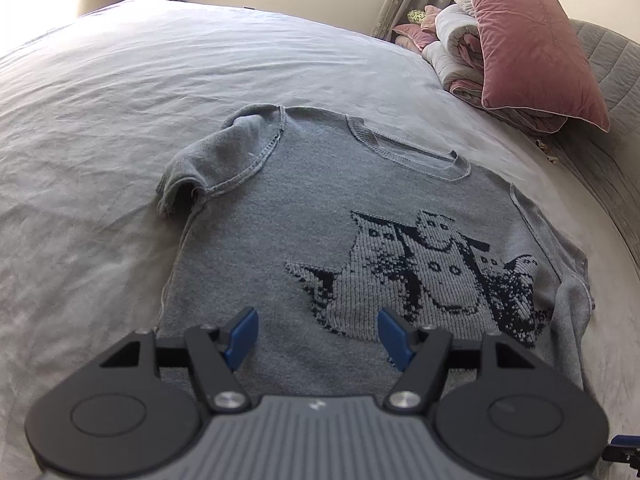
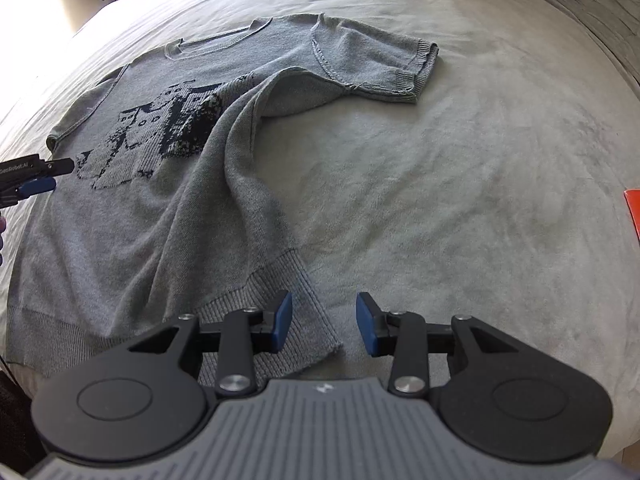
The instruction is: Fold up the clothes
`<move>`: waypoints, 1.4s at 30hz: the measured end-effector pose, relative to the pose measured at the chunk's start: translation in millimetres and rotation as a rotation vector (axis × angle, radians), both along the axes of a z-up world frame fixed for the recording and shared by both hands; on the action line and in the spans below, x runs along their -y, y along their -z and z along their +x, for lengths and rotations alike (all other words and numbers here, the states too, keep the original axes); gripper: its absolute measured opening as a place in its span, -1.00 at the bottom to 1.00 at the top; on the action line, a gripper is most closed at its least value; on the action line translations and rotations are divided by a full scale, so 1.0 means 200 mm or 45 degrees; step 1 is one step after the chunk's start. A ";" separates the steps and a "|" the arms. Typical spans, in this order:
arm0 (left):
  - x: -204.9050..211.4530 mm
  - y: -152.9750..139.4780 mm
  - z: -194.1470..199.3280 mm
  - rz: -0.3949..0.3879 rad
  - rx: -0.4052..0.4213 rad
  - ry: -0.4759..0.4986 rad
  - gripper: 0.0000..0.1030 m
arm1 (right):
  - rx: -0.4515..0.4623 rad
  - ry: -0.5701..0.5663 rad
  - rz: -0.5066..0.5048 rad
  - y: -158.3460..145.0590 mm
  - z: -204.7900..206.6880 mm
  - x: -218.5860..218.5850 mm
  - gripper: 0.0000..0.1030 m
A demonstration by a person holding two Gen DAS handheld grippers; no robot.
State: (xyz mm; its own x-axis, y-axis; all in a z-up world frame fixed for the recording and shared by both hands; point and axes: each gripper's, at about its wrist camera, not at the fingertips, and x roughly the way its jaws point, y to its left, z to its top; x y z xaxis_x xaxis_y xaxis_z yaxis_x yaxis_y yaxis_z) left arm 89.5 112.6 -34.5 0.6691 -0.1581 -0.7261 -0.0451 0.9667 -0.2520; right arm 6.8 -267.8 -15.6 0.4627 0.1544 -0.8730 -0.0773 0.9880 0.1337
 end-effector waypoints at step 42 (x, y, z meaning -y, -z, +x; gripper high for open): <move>-0.22 -0.17 -0.44 0.050 -0.103 0.182 0.31 | 0.044 0.128 0.084 0.00 -0.42 0.07 -0.69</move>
